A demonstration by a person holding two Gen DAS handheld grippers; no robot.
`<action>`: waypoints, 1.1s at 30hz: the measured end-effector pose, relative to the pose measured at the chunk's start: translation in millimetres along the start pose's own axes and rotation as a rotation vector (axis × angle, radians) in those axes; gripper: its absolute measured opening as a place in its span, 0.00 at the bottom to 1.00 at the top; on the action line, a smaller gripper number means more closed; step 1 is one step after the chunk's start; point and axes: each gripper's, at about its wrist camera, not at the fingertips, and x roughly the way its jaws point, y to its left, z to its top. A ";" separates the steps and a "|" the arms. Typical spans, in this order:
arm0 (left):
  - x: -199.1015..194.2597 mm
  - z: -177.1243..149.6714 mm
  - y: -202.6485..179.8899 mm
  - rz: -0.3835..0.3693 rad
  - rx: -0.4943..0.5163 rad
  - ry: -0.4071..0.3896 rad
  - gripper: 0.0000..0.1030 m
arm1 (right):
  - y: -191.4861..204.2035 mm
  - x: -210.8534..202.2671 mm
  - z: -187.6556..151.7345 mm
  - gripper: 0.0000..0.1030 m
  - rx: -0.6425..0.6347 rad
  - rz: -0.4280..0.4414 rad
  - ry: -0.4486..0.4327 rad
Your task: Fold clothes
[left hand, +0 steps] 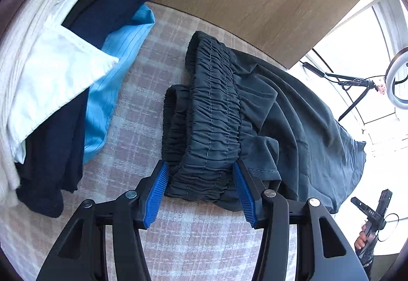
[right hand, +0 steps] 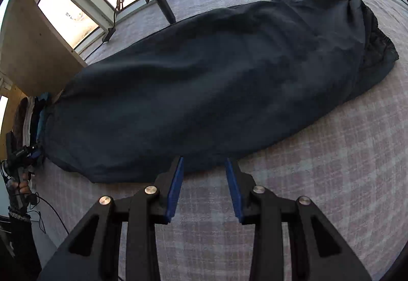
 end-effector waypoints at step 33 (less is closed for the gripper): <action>100.5 -179.0 -361.7 0.093 1.120 0.106 0.37 | 60.7 29.0 38.5 0.30 -0.027 0.316 0.054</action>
